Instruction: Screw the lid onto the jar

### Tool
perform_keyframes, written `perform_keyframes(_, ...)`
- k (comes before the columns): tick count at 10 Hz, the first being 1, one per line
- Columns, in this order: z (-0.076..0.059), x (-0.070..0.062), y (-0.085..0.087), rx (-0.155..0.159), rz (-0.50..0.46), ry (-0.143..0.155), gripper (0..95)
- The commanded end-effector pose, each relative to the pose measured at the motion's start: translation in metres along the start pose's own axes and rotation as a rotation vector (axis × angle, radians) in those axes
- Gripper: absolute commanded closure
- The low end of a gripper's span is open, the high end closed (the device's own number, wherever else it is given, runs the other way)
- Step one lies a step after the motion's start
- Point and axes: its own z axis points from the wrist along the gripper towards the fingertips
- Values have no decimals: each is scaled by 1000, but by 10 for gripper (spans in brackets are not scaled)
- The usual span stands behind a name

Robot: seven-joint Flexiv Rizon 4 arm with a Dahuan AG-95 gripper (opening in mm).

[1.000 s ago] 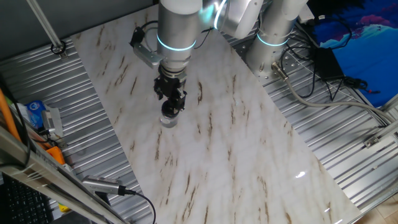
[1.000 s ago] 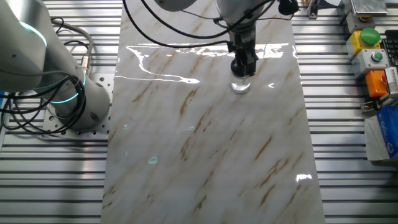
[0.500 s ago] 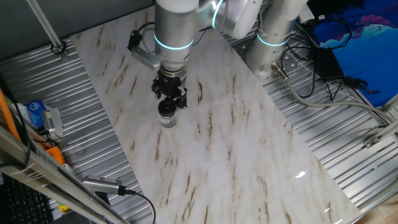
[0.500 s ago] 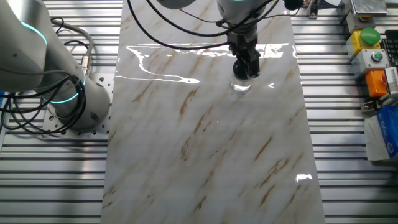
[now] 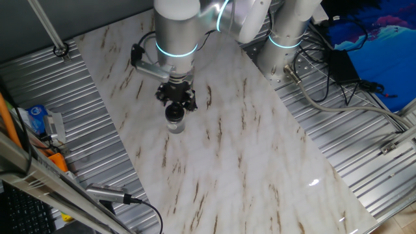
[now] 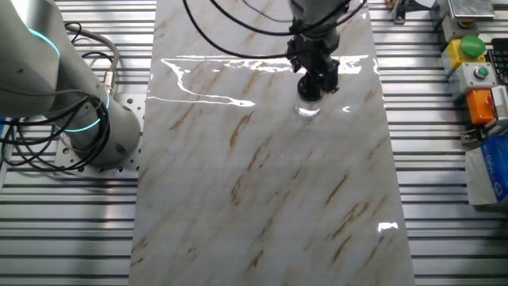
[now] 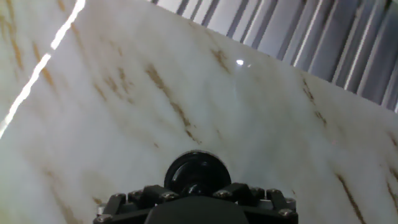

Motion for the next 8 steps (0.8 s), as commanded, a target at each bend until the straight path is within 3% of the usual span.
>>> perform_keyframes(1, -8, 2, 3, 22, -200, 36, 380)
perform_keyframes(2, -9, 3, 3, 28, -243, 42, 570)
perform_keyframes(4, -10, 4, 3, 30, -263, 41, 570)
perform_keyframes(5, -10, 4, 3, 32, -271, 36, 760)
perform_keyframes(8, -11, 5, 3, 36, -258, 26, 760)
